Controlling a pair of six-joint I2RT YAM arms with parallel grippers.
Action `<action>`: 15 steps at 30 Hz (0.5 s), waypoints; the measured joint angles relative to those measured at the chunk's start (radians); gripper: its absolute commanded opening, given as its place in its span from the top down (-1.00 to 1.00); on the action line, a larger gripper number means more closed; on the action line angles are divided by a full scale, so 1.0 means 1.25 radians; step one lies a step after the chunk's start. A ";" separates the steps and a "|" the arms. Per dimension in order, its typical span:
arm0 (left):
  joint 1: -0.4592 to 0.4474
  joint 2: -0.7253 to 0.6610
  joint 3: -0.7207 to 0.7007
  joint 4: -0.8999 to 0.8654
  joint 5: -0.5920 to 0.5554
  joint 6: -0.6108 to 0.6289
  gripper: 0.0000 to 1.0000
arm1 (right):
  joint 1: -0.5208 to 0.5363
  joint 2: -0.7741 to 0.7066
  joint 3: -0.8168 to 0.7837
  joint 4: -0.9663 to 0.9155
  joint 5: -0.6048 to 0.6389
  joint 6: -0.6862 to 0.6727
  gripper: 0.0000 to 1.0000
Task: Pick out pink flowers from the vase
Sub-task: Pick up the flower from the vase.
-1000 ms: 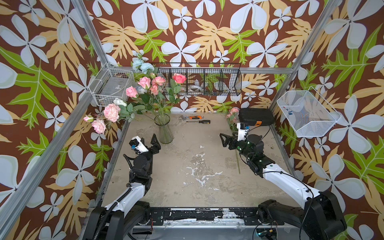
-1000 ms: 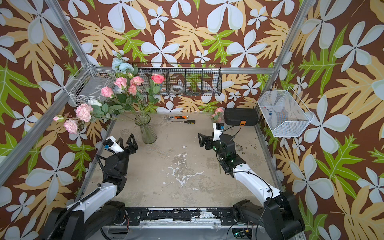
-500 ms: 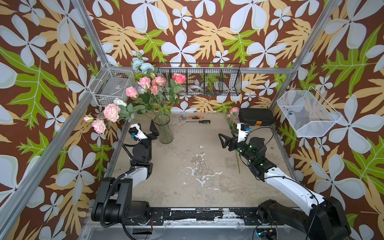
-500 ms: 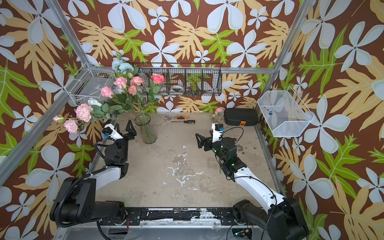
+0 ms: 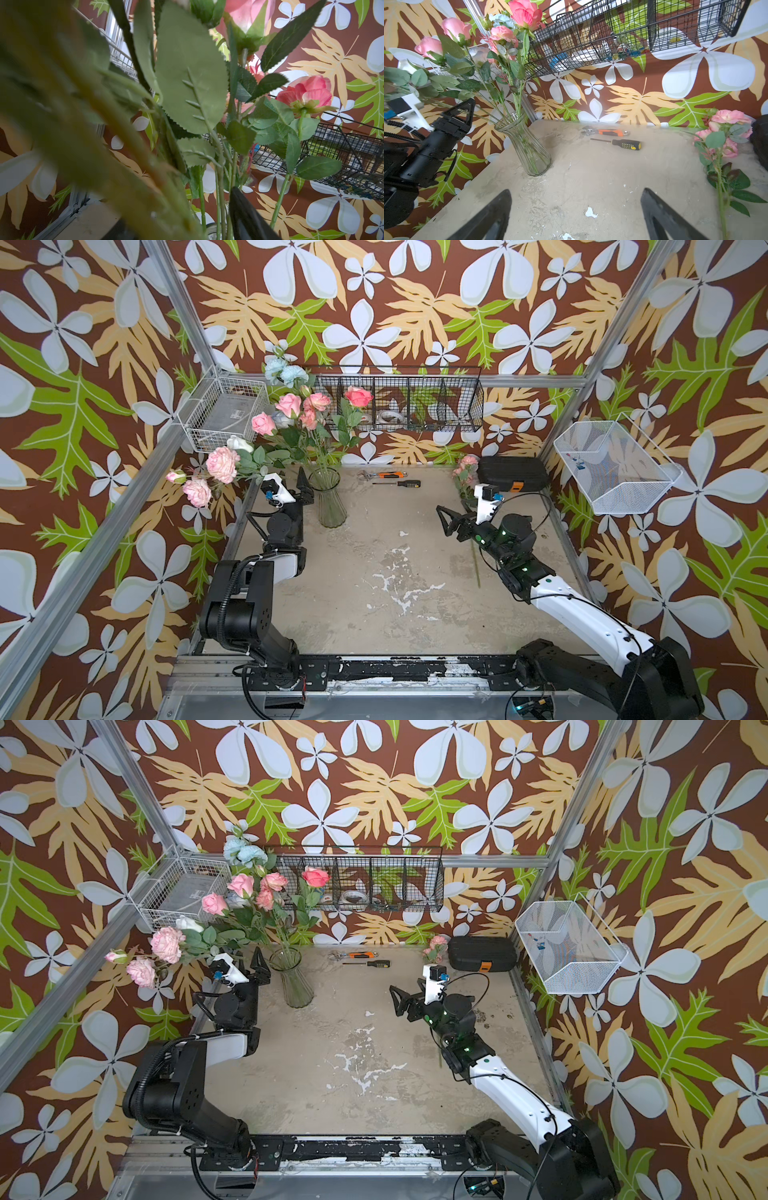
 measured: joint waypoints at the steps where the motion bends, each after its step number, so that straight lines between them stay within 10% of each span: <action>1: 0.002 0.004 0.004 0.000 0.004 0.000 0.12 | 0.000 -0.001 0.001 0.000 0.000 0.000 -0.93; 15: 0.007 0.000 0.030 -0.002 0.062 -0.002 0.93 | 0.000 0.009 0.013 0.000 -0.004 0.001 -0.93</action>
